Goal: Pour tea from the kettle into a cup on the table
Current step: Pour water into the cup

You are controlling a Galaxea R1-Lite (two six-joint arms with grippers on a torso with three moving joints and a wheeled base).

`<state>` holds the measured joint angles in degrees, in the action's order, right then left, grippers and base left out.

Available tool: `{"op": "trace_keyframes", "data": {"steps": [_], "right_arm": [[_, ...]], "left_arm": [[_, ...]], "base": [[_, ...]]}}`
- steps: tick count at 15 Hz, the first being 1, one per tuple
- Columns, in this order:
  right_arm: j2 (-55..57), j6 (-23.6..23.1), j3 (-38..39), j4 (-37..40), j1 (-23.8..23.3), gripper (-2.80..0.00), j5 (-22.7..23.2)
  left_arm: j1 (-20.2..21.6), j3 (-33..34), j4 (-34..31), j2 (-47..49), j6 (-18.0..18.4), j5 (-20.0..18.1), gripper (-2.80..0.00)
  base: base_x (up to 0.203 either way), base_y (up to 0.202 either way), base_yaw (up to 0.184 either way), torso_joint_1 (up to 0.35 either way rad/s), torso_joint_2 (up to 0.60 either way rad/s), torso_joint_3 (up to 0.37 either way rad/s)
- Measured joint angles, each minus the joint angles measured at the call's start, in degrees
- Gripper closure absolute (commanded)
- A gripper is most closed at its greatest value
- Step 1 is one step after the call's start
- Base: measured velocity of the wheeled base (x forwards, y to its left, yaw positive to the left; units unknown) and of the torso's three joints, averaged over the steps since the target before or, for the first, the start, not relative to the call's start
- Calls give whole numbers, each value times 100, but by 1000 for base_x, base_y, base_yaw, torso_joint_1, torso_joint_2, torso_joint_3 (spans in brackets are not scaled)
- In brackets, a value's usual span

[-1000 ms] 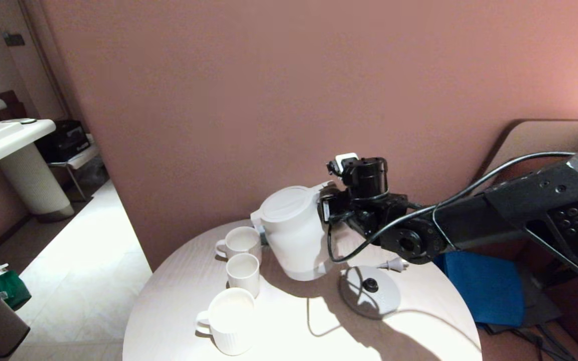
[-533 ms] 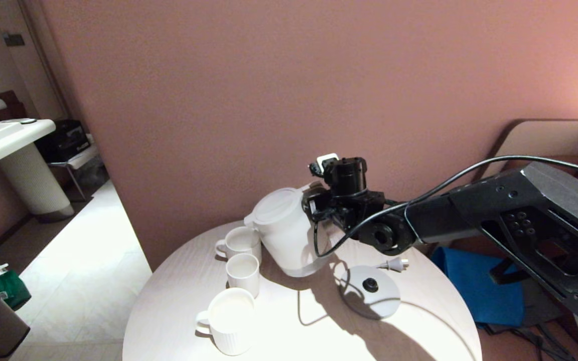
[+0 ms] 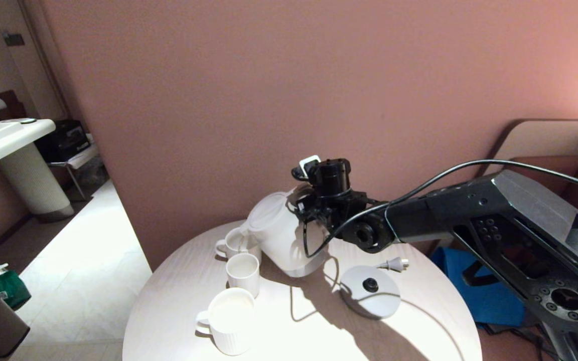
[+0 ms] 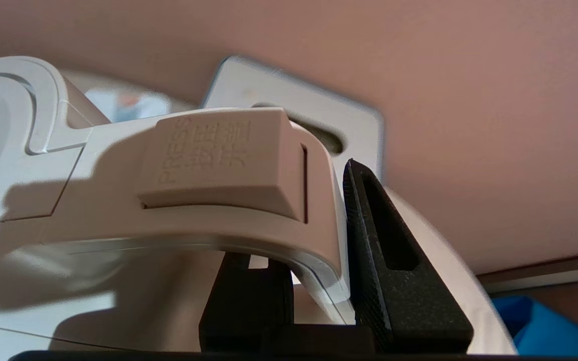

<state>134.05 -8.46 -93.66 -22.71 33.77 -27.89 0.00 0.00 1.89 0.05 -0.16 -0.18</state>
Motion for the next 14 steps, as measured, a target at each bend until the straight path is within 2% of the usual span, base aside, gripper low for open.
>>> {"op": "trace_keyframes", "data": {"steps": [8, 14], "right_arm": [[218, -22, -243, 8, 11, 0, -51], [408, -354, -574, 14, -1, 0, -158]], "left_arm": [[0, 0, 0, 0, 0, 2, 0], [0, 0, 1, 0, 0, 0, 0]], "base": [[0, 0, 0, 0, 0, 0], [0, 0, 0, 0, 0, 0]]}}
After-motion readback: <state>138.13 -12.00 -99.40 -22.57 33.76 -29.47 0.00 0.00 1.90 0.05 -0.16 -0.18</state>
